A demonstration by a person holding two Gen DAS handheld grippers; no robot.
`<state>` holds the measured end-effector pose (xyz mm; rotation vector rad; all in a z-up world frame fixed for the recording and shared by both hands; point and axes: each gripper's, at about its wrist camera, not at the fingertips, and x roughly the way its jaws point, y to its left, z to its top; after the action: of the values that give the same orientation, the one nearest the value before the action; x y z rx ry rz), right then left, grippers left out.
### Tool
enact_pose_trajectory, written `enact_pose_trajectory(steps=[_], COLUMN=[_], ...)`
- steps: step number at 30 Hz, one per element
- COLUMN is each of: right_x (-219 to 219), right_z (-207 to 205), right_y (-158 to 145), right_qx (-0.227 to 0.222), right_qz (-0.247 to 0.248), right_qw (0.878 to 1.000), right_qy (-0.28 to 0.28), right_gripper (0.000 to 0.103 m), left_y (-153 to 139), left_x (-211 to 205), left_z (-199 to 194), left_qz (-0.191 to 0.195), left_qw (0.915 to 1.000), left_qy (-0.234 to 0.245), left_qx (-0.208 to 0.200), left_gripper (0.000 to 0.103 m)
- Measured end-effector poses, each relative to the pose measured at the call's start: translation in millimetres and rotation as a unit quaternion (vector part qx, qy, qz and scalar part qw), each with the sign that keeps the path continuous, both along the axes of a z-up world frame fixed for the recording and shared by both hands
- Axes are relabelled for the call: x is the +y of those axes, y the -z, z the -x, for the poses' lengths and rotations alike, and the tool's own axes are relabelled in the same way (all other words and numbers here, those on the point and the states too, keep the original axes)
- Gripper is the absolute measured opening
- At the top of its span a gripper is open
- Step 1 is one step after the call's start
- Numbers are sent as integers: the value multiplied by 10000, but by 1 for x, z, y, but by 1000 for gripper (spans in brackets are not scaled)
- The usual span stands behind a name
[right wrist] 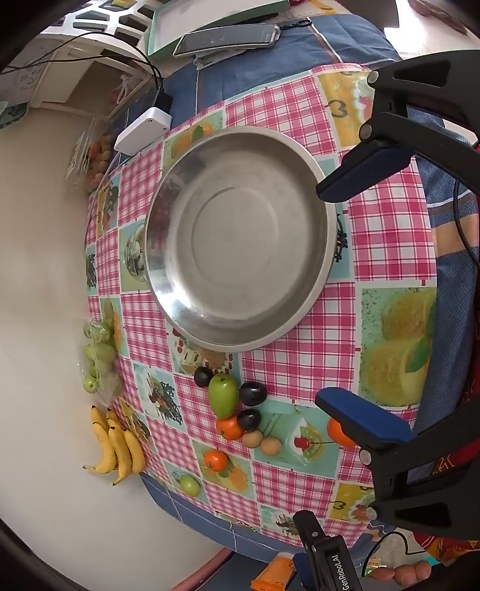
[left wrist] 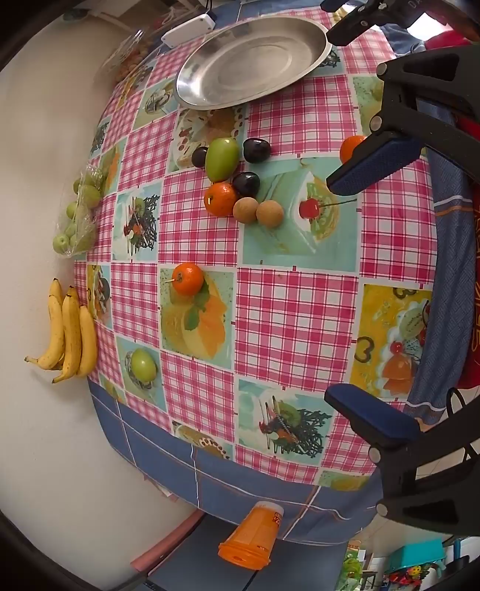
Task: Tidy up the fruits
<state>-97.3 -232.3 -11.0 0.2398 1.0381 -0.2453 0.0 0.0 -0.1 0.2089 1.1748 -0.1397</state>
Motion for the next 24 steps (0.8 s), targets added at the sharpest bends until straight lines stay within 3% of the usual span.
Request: enact_pose_trajectory(steps=[24], right_x=[0], right_z=[1], right_y=[-1], right_qx=[-4], right_qz=[0], right_qw=[10000], right_qy=[-2], right_gripper=[100], left_y=[0], left_x=[0], left_z=[0], left_qz=[-2], left_qw=[10000], left_qy=[5], left_qx=[-5], left_gripper=[103])
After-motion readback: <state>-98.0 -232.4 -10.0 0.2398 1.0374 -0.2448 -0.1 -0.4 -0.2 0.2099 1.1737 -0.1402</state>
